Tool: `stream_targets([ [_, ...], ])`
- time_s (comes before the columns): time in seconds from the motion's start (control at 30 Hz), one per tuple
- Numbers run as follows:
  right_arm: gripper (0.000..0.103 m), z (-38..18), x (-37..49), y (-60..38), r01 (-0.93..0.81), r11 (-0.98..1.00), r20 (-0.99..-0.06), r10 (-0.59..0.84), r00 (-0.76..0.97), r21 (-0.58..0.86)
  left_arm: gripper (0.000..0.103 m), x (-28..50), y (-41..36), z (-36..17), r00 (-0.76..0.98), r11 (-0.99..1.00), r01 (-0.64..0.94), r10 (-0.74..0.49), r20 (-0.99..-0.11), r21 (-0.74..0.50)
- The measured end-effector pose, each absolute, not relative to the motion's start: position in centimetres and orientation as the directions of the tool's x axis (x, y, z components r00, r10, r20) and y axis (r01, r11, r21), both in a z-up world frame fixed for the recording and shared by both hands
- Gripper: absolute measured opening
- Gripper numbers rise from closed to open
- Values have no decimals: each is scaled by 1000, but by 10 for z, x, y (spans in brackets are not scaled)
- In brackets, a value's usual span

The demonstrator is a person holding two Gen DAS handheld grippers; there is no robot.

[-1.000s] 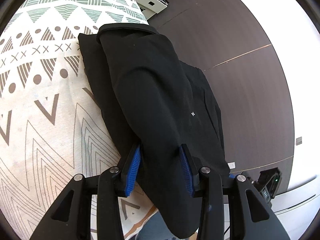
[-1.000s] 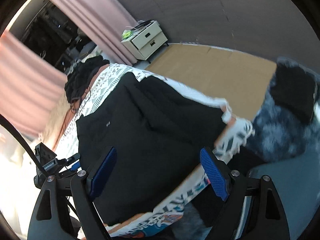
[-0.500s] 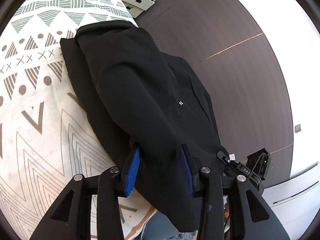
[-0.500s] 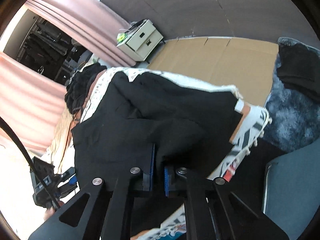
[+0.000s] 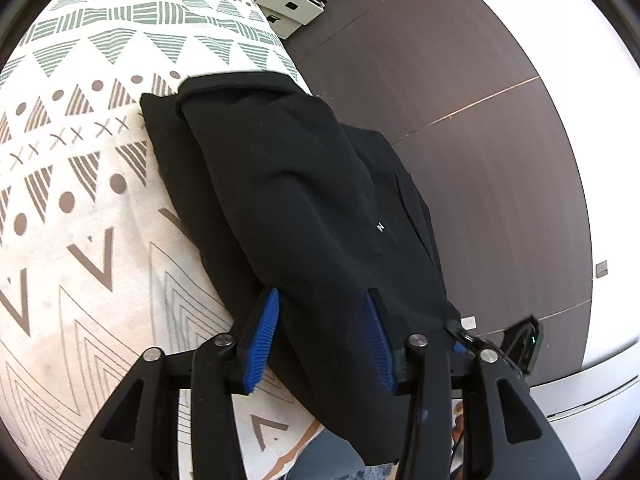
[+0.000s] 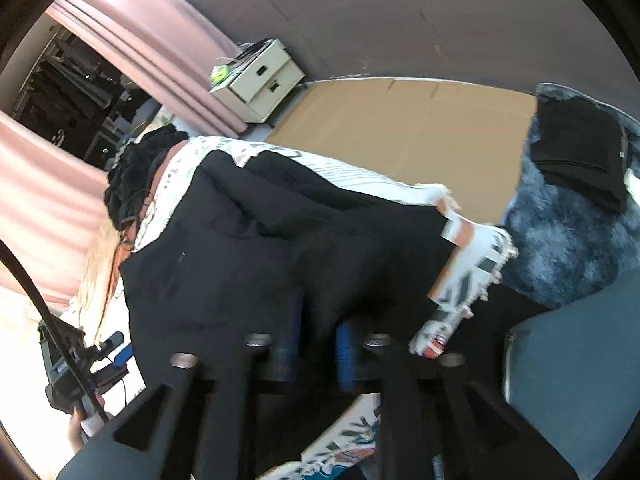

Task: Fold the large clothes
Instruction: 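Lower the garment onto the folded black shirt with both tools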

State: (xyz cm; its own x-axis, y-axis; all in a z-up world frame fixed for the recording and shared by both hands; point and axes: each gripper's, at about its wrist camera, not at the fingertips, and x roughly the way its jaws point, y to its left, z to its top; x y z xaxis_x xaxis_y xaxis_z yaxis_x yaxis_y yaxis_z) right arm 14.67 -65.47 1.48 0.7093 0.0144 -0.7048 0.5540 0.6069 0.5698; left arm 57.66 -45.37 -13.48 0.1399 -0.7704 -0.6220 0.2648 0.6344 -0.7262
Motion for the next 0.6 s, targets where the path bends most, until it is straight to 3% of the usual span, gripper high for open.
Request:
stream_targets([
  [0.07,102,14,136,-651,529,588,-674,38,737,612,62,580,-451,-134,152,640,261,-766,-624,-722],
  [0.1,102,11,131,-650,523,575,-664,48,746,629,69,584,-448,-132,163,645,261,-762,-626,-718],
  [0.13,102,7,127,-649,519,557,-654,60,754,648,71,585,-447,-131,176,652,262,-757,-629,-711],
  [0.37,102,-35,124,-650,471,448,-573,121,810,760,71,596,-440,-131,196,661,284,-749,-633,-694],
  [0.43,95,-44,132,-654,461,433,-563,140,815,775,71,602,-441,-135,192,670,286,-741,-644,-685],
  [0.47,76,-47,136,-657,468,430,-570,144,809,772,71,606,-443,-139,187,672,284,-739,-648,-684],
  [0.53,67,-50,141,-664,489,420,-584,133,801,765,71,613,-444,-144,187,683,279,-728,-659,-675],
  [0.6,48,-49,145,-671,489,425,-586,130,800,762,71,621,-445,-150,192,692,274,-720,-667,-668],
])
